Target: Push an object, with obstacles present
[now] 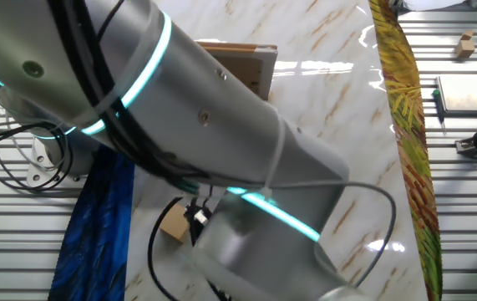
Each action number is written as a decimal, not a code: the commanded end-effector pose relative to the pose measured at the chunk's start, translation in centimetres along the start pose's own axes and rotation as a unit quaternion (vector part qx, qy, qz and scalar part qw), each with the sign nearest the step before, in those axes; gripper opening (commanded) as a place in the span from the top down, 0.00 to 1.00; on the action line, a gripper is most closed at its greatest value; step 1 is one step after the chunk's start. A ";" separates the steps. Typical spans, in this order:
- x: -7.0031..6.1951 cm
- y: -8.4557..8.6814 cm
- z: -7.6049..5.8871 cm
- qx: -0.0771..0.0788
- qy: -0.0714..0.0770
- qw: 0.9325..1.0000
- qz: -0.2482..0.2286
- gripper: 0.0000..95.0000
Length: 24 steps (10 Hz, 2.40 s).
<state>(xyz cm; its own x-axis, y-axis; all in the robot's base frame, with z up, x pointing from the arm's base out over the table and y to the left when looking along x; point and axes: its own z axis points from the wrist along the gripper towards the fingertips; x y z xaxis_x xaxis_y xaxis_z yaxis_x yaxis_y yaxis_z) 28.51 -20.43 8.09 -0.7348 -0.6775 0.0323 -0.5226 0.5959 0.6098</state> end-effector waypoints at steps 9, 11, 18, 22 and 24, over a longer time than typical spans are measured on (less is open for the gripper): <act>-6.1 0.8 2.0 0.067 0.024 0.995 -0.065 0.60; -6.2 0.8 2.2 0.065 0.024 0.995 -0.075 0.60; -6.2 1.5 1.3 0.081 0.035 0.993 -0.084 0.80; -5.1 2.1 -0.2 0.102 0.042 0.991 -0.080 0.80; -4.8 2.4 -0.7 0.103 0.044 0.990 -0.083 0.80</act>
<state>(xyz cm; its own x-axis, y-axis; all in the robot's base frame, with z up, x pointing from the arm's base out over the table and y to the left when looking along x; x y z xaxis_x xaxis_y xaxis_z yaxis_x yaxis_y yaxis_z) 31.03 -16.11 10.14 -0.5948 -0.8036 0.0194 -0.7173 0.5416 0.4383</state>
